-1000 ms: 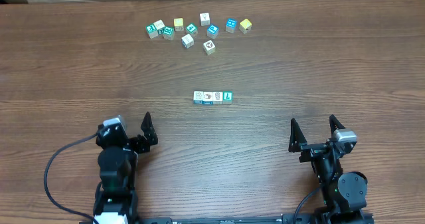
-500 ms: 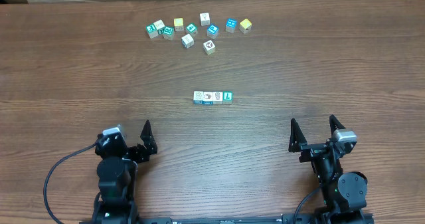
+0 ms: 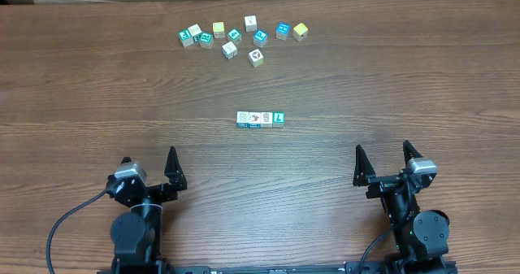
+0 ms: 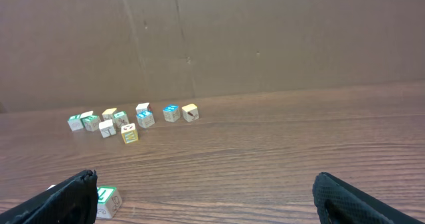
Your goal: Form a horizontal line
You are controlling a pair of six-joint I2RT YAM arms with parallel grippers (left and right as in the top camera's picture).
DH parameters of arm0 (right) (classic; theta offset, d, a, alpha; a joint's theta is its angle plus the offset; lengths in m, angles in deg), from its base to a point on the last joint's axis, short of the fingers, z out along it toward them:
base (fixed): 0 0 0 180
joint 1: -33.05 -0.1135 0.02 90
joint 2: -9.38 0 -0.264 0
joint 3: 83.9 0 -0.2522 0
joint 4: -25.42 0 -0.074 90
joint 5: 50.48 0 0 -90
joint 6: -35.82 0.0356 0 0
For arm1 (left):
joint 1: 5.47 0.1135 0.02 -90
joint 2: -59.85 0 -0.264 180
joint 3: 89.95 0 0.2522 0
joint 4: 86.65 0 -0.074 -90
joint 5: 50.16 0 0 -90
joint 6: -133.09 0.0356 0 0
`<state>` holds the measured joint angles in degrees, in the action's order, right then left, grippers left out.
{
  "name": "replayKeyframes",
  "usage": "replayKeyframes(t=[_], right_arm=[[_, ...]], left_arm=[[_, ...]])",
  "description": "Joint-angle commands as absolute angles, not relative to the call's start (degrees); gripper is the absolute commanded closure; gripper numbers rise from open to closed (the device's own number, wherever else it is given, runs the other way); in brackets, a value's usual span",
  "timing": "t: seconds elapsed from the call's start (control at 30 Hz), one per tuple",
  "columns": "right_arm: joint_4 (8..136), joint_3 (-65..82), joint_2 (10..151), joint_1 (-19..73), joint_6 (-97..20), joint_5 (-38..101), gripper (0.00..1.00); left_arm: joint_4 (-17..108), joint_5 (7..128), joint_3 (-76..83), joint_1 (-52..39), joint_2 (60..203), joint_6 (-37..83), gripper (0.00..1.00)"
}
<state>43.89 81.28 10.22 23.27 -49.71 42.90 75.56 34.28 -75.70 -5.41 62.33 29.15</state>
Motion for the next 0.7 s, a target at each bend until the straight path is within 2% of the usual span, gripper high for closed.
replayKeyframes(t=[0.0,0.67], right_arm=[[43.6,81.9,9.5,23.5,-49.7,42.8,0.0],[43.6,81.9,9.5,23.5,-49.7,42.8,0.0]], left_arm=[[75.4,34.9,-75.9,-5.0,60.0,32.4,0.0],[75.1,36.9,-75.9,-5.1,60.0,38.9,0.0]])
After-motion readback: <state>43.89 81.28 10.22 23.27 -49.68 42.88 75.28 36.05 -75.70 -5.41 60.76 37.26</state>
